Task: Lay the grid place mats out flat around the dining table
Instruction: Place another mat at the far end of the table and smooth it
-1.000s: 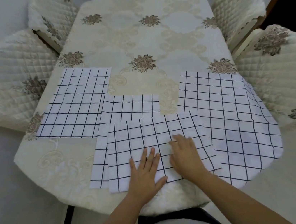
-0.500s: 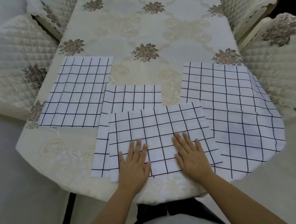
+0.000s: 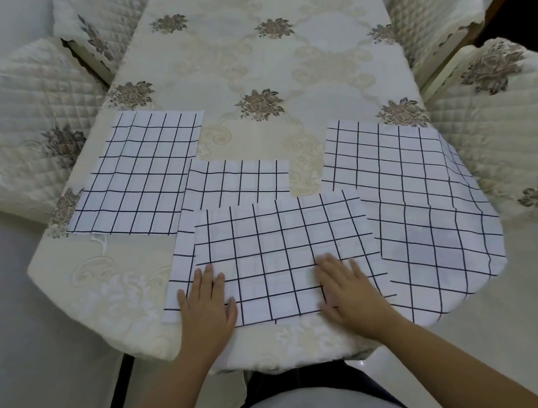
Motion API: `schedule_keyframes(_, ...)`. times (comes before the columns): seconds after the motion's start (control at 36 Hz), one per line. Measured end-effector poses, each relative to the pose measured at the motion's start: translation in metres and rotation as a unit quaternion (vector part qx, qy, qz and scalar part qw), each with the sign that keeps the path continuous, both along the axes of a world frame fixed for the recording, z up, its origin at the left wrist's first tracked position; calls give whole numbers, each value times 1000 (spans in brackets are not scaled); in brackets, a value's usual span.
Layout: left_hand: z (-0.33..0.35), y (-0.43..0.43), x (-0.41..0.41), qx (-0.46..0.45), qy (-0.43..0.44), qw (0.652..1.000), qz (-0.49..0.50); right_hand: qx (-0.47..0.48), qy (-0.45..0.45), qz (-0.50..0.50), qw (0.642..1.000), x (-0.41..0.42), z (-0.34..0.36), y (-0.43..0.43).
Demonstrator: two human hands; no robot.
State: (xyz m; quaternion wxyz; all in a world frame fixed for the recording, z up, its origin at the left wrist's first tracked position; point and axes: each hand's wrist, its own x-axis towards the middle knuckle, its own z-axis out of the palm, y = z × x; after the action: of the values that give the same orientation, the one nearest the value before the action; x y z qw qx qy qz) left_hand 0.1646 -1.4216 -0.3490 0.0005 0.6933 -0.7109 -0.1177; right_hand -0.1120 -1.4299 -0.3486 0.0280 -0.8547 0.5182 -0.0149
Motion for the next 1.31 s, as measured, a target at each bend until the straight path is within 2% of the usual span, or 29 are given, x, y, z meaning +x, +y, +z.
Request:
schedule_keyframes(0.06, 5, -4, -6, 15, 2, 1000, 3, -4, 1, 99, 995, 19, 5, -1)
schedule_keyframes(0.11, 7, -7, -12, 7, 43, 999, 20, -20, -2, 175, 984, 36, 8, -3)
schedule_keyframes(0.22, 22, -13, -21, -34, 179, 974, 133, -64, -2, 216, 974, 58, 10, -6)
schedule_keyframes(0.31, 33, -18, -23, -32, 246, 947, 205, -86, 16, 209, 974, 65, 7, -4)
schedule_keyframes(0.42, 44, -23, -23, 2, 296, 925, 238, -91, 10, 191, 977, 70, 5, -1)
schedule_keyframes(0.72, 68, -36, -12, 49, 359, 882, 301, 0, -97, 102, 990, 75, 18, -20)
schedule_keyframes(0.83, 73, -42, -9, 68, 379, 858, 341, 2, -86, 97, 992, 78, 23, -20)
schedule_keyframes(1.11, 73, -46, -6, 94, 367, 862, 339, 15, -71, 63, 995, 83, 25, -17)
schedule_keyframes(1.22, 69, -46, -4, 90, 366, 864, 335, 27, -21, 93, 995, 83, 28, -17)
schedule_keyframes(1.31, 68, -50, 0, 83, 385, 850, 351, 49, -5, 66, 997, 84, 30, -21)
